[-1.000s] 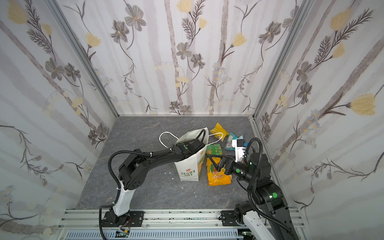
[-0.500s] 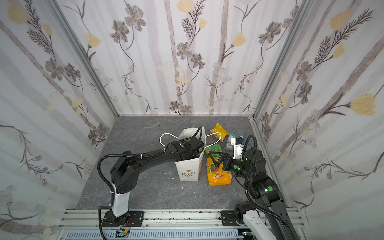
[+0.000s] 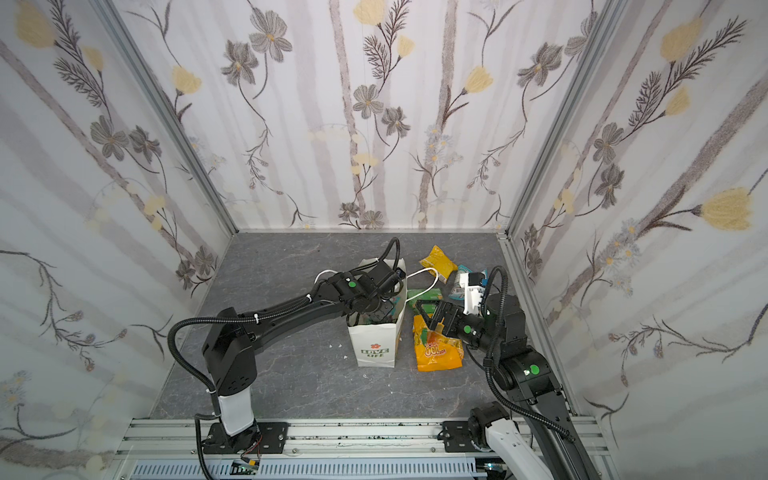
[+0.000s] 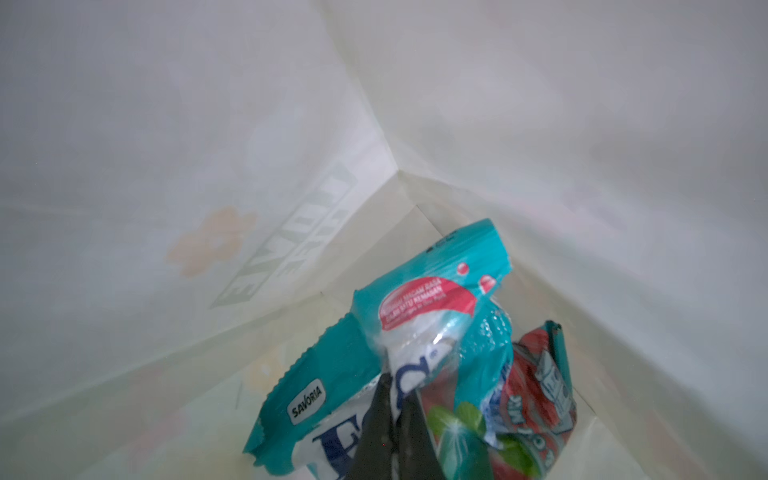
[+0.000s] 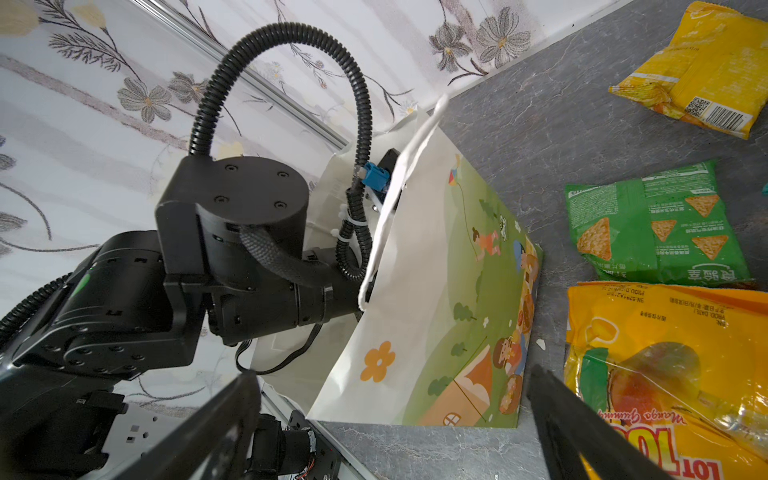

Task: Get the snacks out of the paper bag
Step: 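Grasp the teal Fox's candy bag with the left gripper inside the paper bag, then lift the teal Fox's bag out with the left gripper toward the right gripper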

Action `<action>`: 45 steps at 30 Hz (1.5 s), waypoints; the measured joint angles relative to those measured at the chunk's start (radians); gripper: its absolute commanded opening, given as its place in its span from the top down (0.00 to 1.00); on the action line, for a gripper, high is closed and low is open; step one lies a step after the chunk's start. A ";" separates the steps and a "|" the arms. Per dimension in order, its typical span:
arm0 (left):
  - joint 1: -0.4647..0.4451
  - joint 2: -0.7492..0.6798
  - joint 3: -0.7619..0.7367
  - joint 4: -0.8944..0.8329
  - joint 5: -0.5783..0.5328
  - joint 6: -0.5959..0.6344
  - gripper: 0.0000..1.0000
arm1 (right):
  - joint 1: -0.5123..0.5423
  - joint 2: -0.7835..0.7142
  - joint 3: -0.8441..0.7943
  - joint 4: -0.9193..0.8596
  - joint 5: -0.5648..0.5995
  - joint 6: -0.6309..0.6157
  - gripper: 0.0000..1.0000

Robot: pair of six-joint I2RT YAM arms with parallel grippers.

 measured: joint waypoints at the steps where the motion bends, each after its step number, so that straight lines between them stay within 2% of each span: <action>1: 0.000 -0.008 0.005 -0.004 -0.003 0.000 1.00 | 0.000 -0.003 0.001 0.000 0.000 0.000 0.00; 27: 0.000 -0.242 0.130 -0.034 -0.037 0.011 1.00 | 0.002 -0.071 0.094 -0.002 0.030 0.015 0.00; 36: 0.000 -0.326 0.241 -0.043 0.012 -0.004 1.00 | 0.003 -0.083 0.121 0.058 0.042 0.019 0.00; 45: 0.000 -0.303 0.385 -0.077 0.129 -0.109 1.00 | 0.030 -0.052 0.117 0.247 -0.061 0.049 0.00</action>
